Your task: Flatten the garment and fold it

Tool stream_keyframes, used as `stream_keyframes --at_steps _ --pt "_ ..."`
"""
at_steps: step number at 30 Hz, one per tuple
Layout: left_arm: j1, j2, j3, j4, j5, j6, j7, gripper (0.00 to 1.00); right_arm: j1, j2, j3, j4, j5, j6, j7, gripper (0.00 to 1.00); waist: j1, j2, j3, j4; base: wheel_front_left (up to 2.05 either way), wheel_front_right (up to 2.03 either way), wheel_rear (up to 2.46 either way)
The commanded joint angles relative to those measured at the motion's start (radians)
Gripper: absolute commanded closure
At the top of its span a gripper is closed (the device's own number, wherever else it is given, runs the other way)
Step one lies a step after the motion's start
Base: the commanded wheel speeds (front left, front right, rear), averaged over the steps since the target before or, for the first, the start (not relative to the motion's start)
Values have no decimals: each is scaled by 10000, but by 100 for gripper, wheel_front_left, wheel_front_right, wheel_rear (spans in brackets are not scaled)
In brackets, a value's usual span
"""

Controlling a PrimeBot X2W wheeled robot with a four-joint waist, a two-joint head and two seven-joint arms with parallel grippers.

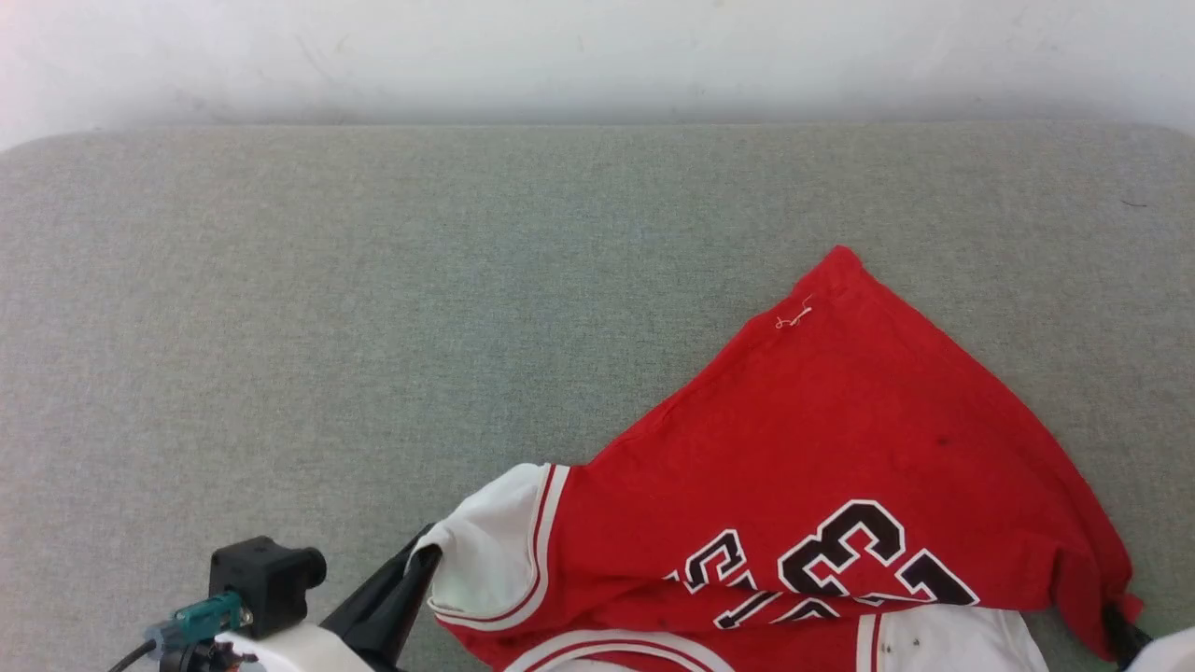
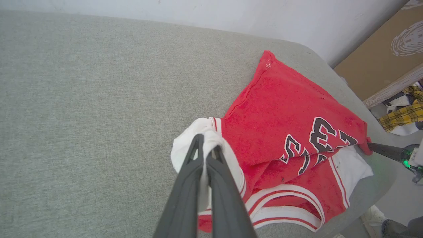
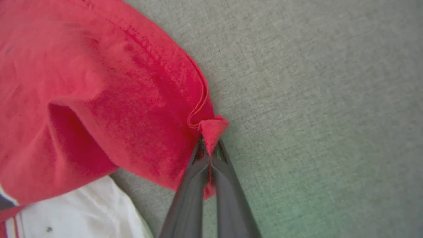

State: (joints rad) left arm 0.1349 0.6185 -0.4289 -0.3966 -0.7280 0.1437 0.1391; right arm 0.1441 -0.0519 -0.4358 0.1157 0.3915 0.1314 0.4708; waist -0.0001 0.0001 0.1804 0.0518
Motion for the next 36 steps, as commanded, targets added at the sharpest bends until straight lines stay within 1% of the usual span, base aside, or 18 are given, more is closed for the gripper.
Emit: stream_keyframes --at_steps 1,4,6,7,9,11,14,16,17,19,22,24,27,30,33,36 --pt "-244 -47 -58 36 112 -59 47 100 -303 16 223 684 -238 -7 -270 100 1 -1 -36 -11 0 0 0" --pt "-394 -66 -126 78 127 -86 145 100 -707 16 250 1641 -944 -7 -882 100 1 -1 -120 15 0 0 0" --pt "-453 -86 -161 86 130 -89 183 100 -879 16 175 1850 -1156 -7 -1028 58 1 -1 -179 60 0 0 0" --pt "-462 -101 -171 83 125 -84 184 100 -925 16 90 1782 -1176 -7 -1043 0 1 -1 -204 85 0 0 0" --pt "-446 -140 -181 61 99 -70 160 100 -867 16 10 1189 -1375 -7 -856 0 1 -1 -227 135 0 0 0" --pt "-431 -172 -193 25 76 -77 122 100 -782 16 -194 54 -1496 -7 -509 0 1 -1 -193 200 0 0 0" --pt "-456 -173 -201 -25 109 -98 61 100 -714 16 -438 -2295 -1812 -7 445 0 1 -1 -37 316 0 0 0" --pt "-510 -177 -198 -75 136 -129 6 100 -917 16 -420 -3888 -2005 -7 1215 0 1 -1 139 404 0 0 0" --pt "-510 -177 -198 -75 136 -129 6 100 -917 16 -420 -3888 -2005 -7 1215 0 1 -1 139 404 0 0 0" --pt "-605 -191 -197 -115 162 -183 -55 100 -1313 16 -180 -5112 -2308 -7 1830 0 1 -1 370 521 0 0 0" --pt "-809 -226 -204 -122 199 -298 -148 100 -2340 16 608 -5941 -2728 -7 2632 0 1 -1 762 716 0 0 0" --pt "-950 -261 -208 -101 204 -375 -205 100 -3266 16 1037 -5739 -2546 -7 3043 0 1 -1 1037 841 0 0 0" --pt "-1179 -311 -233 -57 212 -515 -274 100 -4568 15 1766 -4992 -3147 -7 3329 0 1 -1 1498 1072 0 0 0" --pt "-1451 -344 -256 58 217 -689 -331 100 -5743 -79 2362 -3700 -3761 -7 3388 0 1 -1 1955 1319 0 0 0" --pt "-1767 -427 -352 212 225 -915 -383 100 -6586 -116 2558 -2255 -4278 -7 3521 0 1 -1 2305 1621 0 0 0" --pt "-2030 -559 -461 396 207 -1089 -427 100 -7038 -245 2668 -1039 -4713 -7 3787 0 1 -1 2527 1907 0 0 0"
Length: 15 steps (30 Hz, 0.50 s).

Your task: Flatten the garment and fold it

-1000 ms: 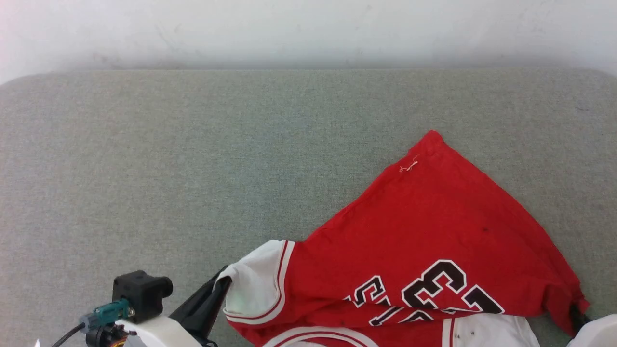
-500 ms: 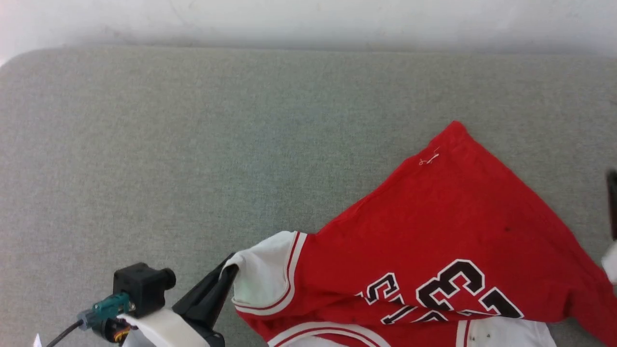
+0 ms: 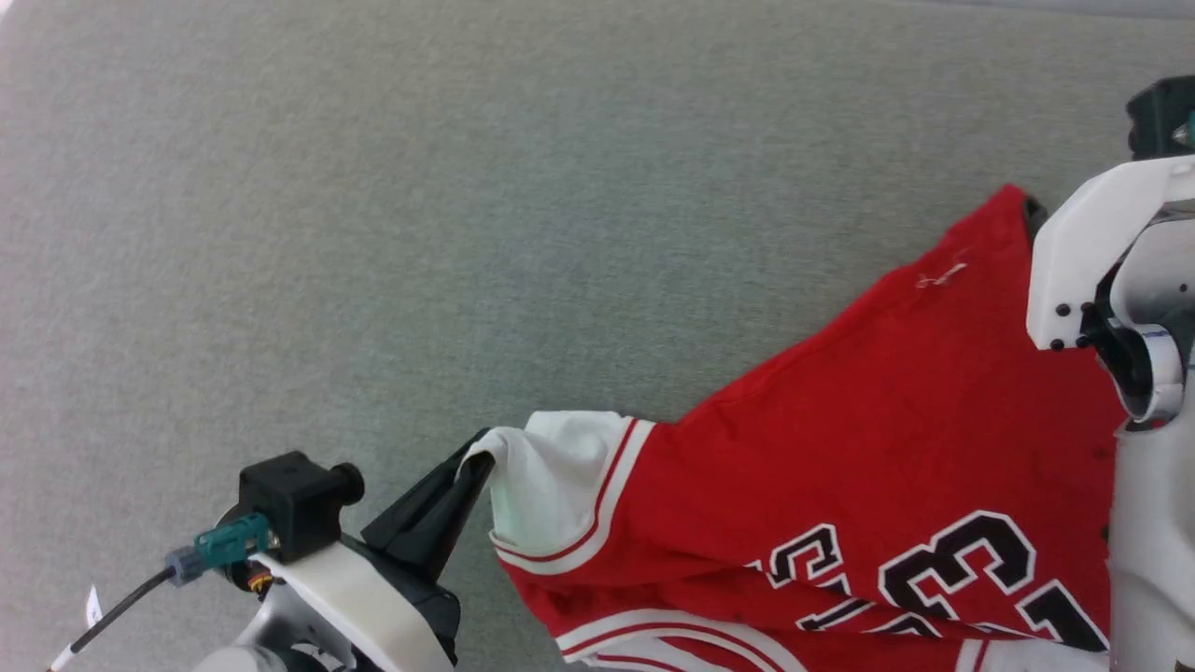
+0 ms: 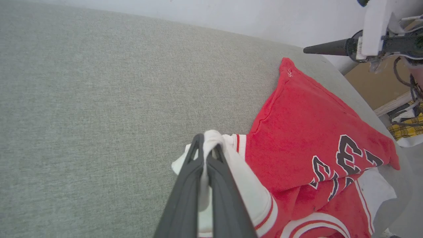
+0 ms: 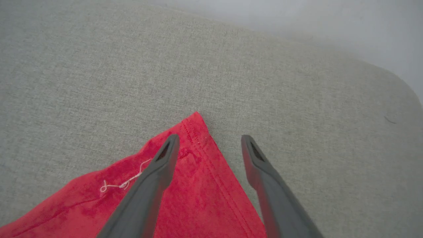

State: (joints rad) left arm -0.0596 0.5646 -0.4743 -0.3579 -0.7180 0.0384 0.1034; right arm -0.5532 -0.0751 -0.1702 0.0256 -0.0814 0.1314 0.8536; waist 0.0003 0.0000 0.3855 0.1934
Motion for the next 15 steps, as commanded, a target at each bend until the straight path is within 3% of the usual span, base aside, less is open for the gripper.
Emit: stream_keyframes --at_steps 1,11,13,14,15 --pt "-153 -60 -36 74 97 -84 -86 100 -147 -48 2 172 -86 -7 48 0 -3 0 532 582 0 0 0" --pt "-444 -237 -132 554 5 -310 -252 100 -168 -299 -381 1653 -411 -7 407 1 -3 0 744 1042 0 0 0" --pt "-457 -234 -125 589 -8 -310 -261 100 -115 -246 -516 1729 -395 -7 619 59 -3 0 719 1025 0 0 0" --pt "-461 -229 -122 608 -15 -308 -260 100 -83 -228 -560 1740 -436 -7 706 97 -3 0 683 1003 0 0 0" --pt "-459 -218 -118 628 -20 -299 -252 100 -46 -211 -575 1741 -464 -7 787 100 -3 0 632 969 0 0 0"
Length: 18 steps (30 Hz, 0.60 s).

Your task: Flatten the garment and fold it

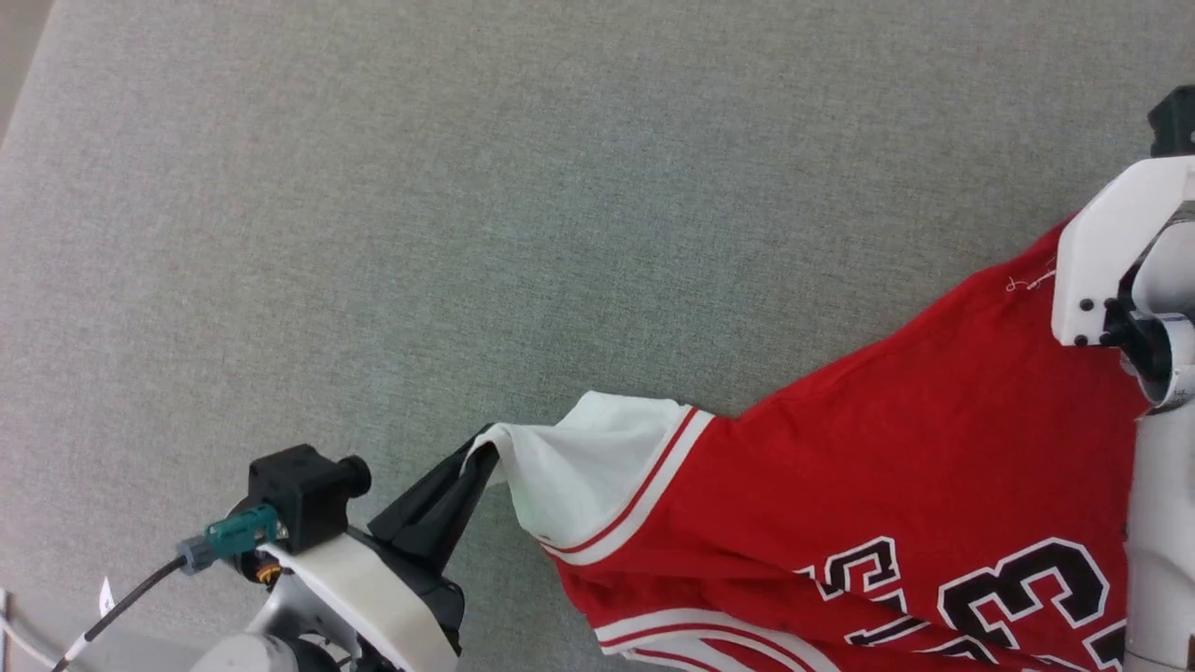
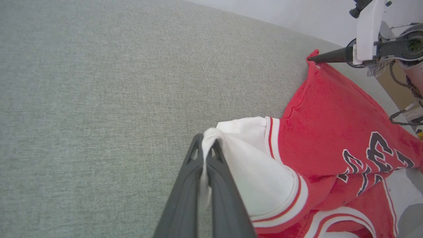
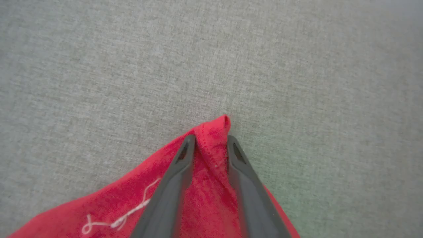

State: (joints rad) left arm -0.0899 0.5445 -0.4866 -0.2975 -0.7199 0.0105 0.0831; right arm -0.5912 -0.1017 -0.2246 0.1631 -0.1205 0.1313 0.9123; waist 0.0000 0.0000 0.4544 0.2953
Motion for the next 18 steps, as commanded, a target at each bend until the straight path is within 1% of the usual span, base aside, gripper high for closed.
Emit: stream_keyframes --at_steps 1,4,6,8,13,15,18 --pt "-152 -3 9 34 -5 -12 -40 100 347 81 -83 352 -66 -6 238 100 0 0 -115 -91 0 0 0" --pt "-123 37 42 28 -47 -2 -44 100 357 141 -86 212 -42 -6 59 100 0 0 -386 -255 0 0 0" --pt "-97 42 106 -2 -86 7 -125 100 334 177 -39 110 47 -6 -335 100 0 0 -670 -398 0 0 0" --pt "-134 -12 256 -48 -88 25 -385 100 294 240 -79 9 242 -6 -930 100 0 0 -1011 -556 0 0 0" --pt "-702 -263 930 182 696 463 -1736 100 243 438 -263 -246 1011 -6 -2674 100 0 0 -2048 -963 0 0 0" --pt "-995 -293 1017 337 959 580 -1921 100 218 477 -272 -329 1328 -6 -3266 100 0 0 -2474 -1161 0 0 0" --pt "-1587 -255 1037 651 1250 650 -1834 100 69 503 -202 -465 1715 -6 -4023 100 0 0 -3039 -1462 0 0 0"
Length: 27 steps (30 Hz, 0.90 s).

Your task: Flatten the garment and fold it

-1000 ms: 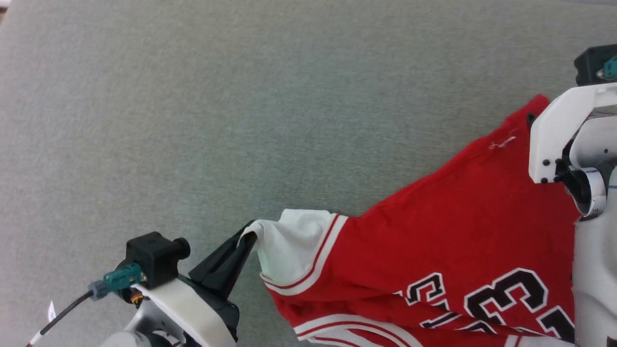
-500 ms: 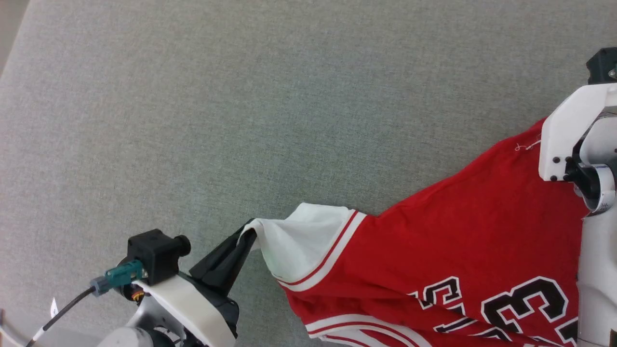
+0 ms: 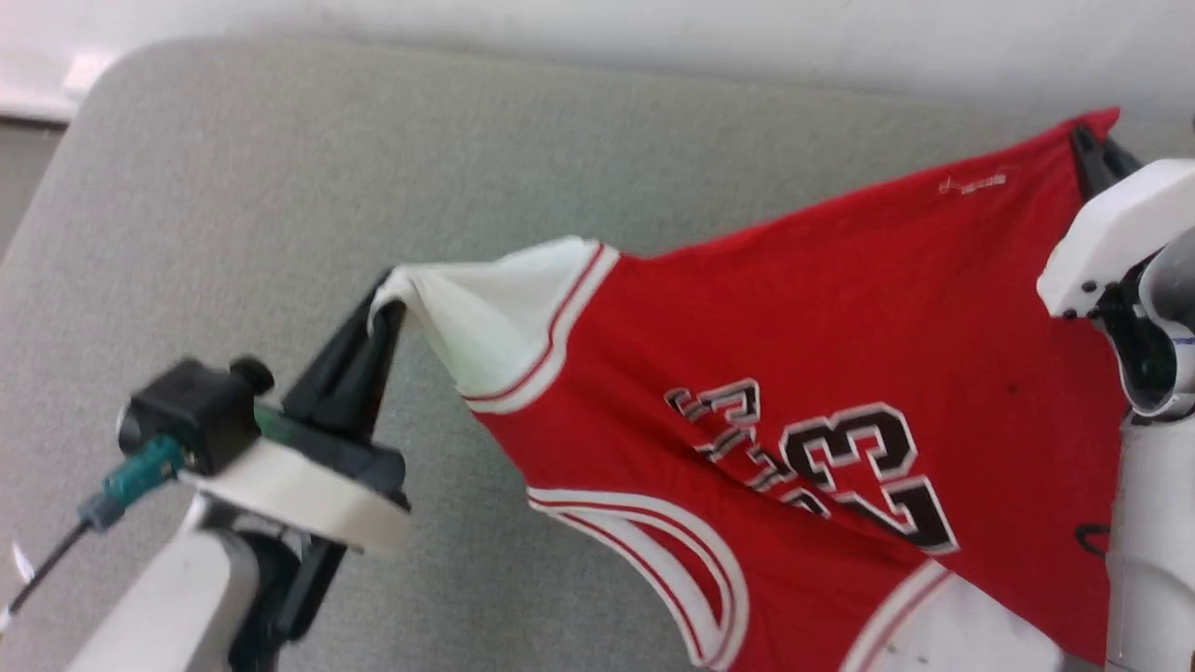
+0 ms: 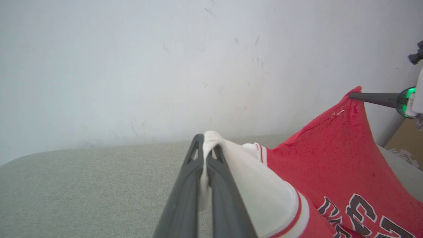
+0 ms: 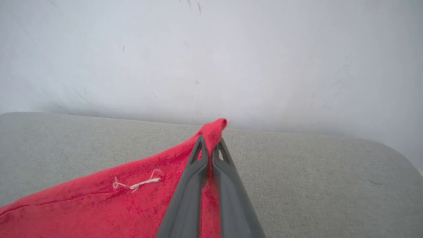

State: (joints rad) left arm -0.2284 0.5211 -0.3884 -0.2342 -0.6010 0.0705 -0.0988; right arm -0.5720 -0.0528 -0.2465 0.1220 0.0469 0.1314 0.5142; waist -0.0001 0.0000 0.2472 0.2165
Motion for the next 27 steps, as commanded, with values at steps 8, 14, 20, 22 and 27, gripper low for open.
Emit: stream_keyframes --at_steps 8,14,20,22,27 --pt "-2853 -25 -101 1092 711 40 1052 100 -924 23 658 41 838 -7 -1003 100 1 0 -2018 -1210 0 0 0" --pt "-5214 -226 -394 2573 985 -375 1909 100 -1907 24 1260 651 861 -7 -1071 100 1 0 -2434 -1522 0 0 0" --pt "-7234 -447 -575 4182 1140 -727 2588 100 -3348 25 1789 1710 850 -7 -1184 100 1 0 -2426 -1925 0 0 0" --pt "-7801 -462 -532 4694 1177 -773 2691 100 -3906 25 1930 2146 872 -7 -1278 100 1 0 -2295 -2072 0 0 0" --pt "-9039 -277 -437 5763 1428 -875 2726 100 -5197 25 2182 3303 724 -7 -1517 100 1 0 -1758 -2433 0 0 0"
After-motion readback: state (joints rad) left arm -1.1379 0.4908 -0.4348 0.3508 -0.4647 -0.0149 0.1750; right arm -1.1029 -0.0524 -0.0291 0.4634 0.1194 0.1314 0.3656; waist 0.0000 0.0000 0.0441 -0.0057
